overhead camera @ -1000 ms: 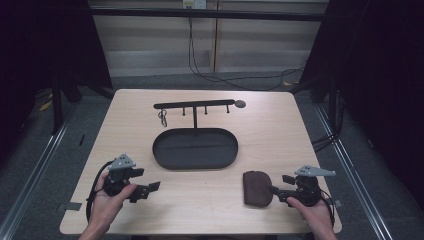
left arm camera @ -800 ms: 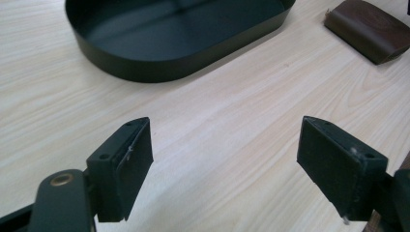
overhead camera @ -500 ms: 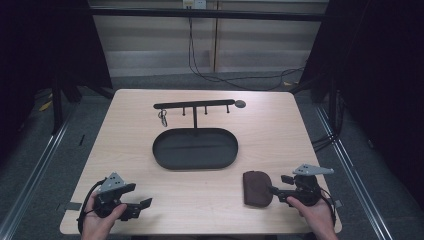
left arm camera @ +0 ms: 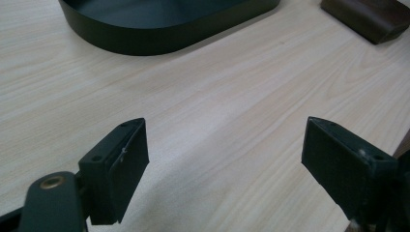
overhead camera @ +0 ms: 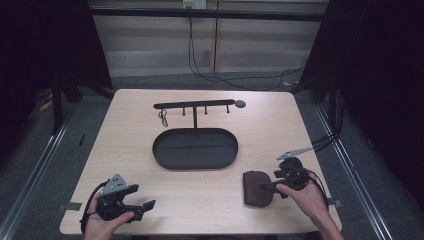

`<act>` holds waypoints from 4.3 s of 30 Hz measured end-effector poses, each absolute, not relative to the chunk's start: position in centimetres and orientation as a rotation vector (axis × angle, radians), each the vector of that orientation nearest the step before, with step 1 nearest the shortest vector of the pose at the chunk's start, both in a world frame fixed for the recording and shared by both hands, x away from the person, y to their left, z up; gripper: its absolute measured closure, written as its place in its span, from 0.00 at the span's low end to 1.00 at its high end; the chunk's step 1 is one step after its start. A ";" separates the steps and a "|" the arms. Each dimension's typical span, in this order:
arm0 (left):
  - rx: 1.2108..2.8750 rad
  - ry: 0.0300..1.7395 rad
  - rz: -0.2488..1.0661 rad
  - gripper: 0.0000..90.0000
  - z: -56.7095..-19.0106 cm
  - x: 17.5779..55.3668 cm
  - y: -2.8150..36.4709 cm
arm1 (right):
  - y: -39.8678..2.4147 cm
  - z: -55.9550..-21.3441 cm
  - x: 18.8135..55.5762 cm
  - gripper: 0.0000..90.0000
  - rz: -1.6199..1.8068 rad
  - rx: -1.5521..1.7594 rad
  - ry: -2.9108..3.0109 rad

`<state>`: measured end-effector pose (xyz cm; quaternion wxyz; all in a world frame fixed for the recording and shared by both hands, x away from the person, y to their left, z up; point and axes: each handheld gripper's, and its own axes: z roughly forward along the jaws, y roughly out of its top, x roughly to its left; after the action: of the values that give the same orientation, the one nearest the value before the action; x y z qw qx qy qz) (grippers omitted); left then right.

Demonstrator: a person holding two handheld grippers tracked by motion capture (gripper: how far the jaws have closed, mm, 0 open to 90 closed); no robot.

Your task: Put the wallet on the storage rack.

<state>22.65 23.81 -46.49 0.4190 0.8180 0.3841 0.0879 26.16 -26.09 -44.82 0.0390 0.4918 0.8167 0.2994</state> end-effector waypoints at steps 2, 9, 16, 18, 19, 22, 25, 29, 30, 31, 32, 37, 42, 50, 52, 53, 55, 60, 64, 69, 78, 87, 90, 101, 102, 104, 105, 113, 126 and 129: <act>2.023 1.009 0.215 0.21 -46.4 22.7 23.8 | -26.0 -44.7 26.6 0.21 0.900 1.517 2.508; 2.021 1.019 0.208 0.25 -46.3 22.7 23.8 | -24.3 -44.9 27.6 0.22 0.755 1.522 2.599; 2.051 1.008 0.216 0.26 -46.3 22.8 23.8 | -24.0 -45.1 28.6 0.17 0.687 1.552 2.625; 2.038 1.022 0.223 0.26 -46.3 22.8 23.9 | -23.8 -45.0 28.7 0.18 0.671 1.544 2.632; 2.034 1.027 0.222 0.26 -46.3 22.8 24.0 | -23.6 -45.0 28.7 0.17 0.671 1.545 2.637; 2.026 1.036 0.227 0.26 -46.2 22.8 24.1 | -23.3 -45.2 28.9 0.17 0.643 1.548 2.656; 2.030 1.038 0.228 0.26 -46.3 22.8 24.2 | -23.0 -45.7 29.2 0.18 0.583 1.547 2.676; 2.029 1.037 0.231 0.27 -46.2 22.9 24.2 | -22.7 -46.2 29.6 0.15 0.542 1.554 2.692; 2.031 1.035 0.230 0.27 -46.2 22.9 24.2 | -22.6 -46.3 29.8 0.13 0.538 1.560 2.699; 2.033 1.032 0.231 0.27 -46.2 22.9 24.3 | -22.5 -46.5 30.1 0.10 0.514 1.568 2.706; 2.031 1.033 0.235 0.27 -46.2 22.9 24.3 | -22.4 -46.5 30.2 0.09 0.492 1.583 2.712; 2.026 1.040 0.227 0.27 -46.2 22.9 24.4 | -22.2 -46.8 31.1 0.10 0.459 1.615 2.770; 2.027 1.037 0.223 0.27 -46.1 23.0 24.4 | -22.9 -47.3 31.8 0.13 0.509 1.675 2.842; 2.018 1.043 0.223 0.27 -46.1 23.0 24.6 | -22.7 -47.1 32.5 0.20 0.474 1.695 2.893; 2.017 1.046 0.226 0.27 -46.1 23.0 24.6 | -22.8 -46.9 32.5 0.24 0.467 1.699 2.885; 2.019 1.047 0.226 0.27 -46.1 23.0 24.7 | -22.9 -46.8 32.5 0.27 0.474 1.702 2.876; 2.019 1.047 0.225 0.27 -46.1 23.0 24.7 | -23.1 -46.6 32.5 0.30 0.475 1.705 2.862; 2.019 1.047 0.229 0.27 -46.1 23.0 24.8 | -23.4 -46.0 32.6 0.44 0.485 1.719 2.825; 2.005 1.050 0.235 0.27 -46.0 23.1 24.8 | -23.7 -45.6 32.8 0.53 0.515 1.725 2.807; 2.020 1.041 0.231 0.26 -46.1 23.0 24.8 | -23.8 -45.4 32.9 0.56 0.533 1.722 2.805; 2.028 1.036 0.232 0.27 -46.1 23.0 24.8 | -24.1 -44.3 33.0 0.67 0.559 1.703 2.785; 2.027 1.030 0.225 0.27 -46.1 23.0 24.7 | -23.6 -43.1 32.9 0.71 0.543 1.656 2.760; 2.026 1.026 0.230 0.26 -46.0 23.0 24.7 | -23.6 -42.5 33.0 0.76 0.577 1.666 2.758; 2.029 1.027 0.224 0.27 -46.0 23.1 24.7 | -23.1 -41.0 33.3 0.79 0.526 1.622 2.743; 2.025 1.027 0.220 0.27 -46.0 23.1 24.7 | -23.1 -40.9 33.3 0.79 0.530 1.612 2.741; 2.024 1.028 0.221 0.26 -46.0 23.1 24.7 | -23.1 -40.7 33.4 0.79 0.519 1.615 2.740; 2.023 1.029 0.218 0.27 -46.1 23.1 24.7 | -23.0 -40.5 33.4 0.80 0.509 1.627 2.736; 2.021 1.032 0.214 0.27 -46.1 23.2 24.8 | -22.8 -39.9 33.4 0.81 0.486 1.613 2.724; 2.028 1.024 0.219 0.26 -46.0 23.2 24.7 | -22.8 -38.0 33.2 0.81 0.467 1.623 2.692; 2.031 1.022 0.220 0.26 -46.0 23.2 24.6 | -22.6 -37.7 33.2 0.81 0.459 1.614 2.689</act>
<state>23.16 24.60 -45.97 0.4158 0.8086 0.4069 0.0877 33.16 -22.61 -37.71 -0.0138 0.5091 0.8483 0.1447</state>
